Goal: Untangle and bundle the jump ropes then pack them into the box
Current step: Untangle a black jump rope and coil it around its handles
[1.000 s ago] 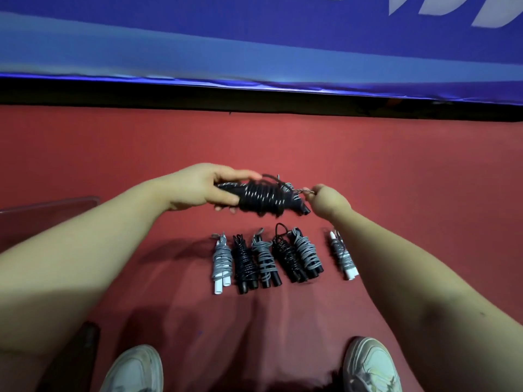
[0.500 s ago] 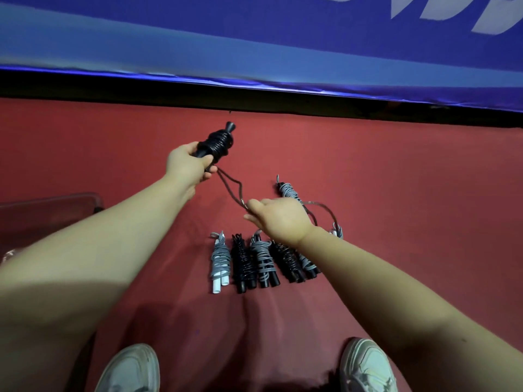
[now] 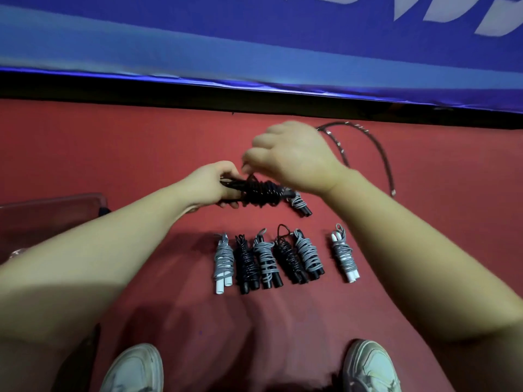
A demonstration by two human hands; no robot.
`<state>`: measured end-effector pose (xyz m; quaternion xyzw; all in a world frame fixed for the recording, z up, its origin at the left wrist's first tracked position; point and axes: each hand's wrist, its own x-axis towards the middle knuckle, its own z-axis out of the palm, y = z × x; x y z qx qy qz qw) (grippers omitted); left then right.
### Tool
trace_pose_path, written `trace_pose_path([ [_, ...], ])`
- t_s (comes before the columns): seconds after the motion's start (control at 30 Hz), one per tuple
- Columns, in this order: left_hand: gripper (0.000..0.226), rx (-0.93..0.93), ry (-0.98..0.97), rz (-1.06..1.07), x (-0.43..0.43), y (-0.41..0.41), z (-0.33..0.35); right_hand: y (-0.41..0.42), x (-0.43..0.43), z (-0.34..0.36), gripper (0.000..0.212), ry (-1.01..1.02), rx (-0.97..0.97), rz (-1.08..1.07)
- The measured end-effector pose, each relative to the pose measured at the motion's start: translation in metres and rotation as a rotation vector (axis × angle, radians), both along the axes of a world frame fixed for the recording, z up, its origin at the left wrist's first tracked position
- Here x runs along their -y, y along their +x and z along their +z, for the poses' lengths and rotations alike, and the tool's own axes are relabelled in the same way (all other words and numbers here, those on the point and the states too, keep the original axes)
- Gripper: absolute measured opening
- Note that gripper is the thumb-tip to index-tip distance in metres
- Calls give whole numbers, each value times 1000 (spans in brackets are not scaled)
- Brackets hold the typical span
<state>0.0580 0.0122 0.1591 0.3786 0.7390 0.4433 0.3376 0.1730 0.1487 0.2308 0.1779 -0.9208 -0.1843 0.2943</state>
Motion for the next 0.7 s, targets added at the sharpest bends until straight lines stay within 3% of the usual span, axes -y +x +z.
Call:
trace_pose_path([
  [0.2,24,-69,-55,-287,-5,23,29,18,-35,14,31,12,-44,-85],
  [0.4,28,115,-40,-566,-6,48,48,24,-45,-10,51,-216,-102,-130],
  [0.53,22,298,79,-439,-5,50,53,30,-46,-33,57,-443,-102,-328],
  [0.6,22,396,155,-306,-6,52,57,31,-41,-44,44,-573,-1,-472],
  [0.67,25,513,257,-169,-11,52,59,31,-31,-63,29,-532,-29,-554],
  [0.7,27,569,310,-93,-14,52,59,31,-26,-70,29,-604,-18,-580],
])
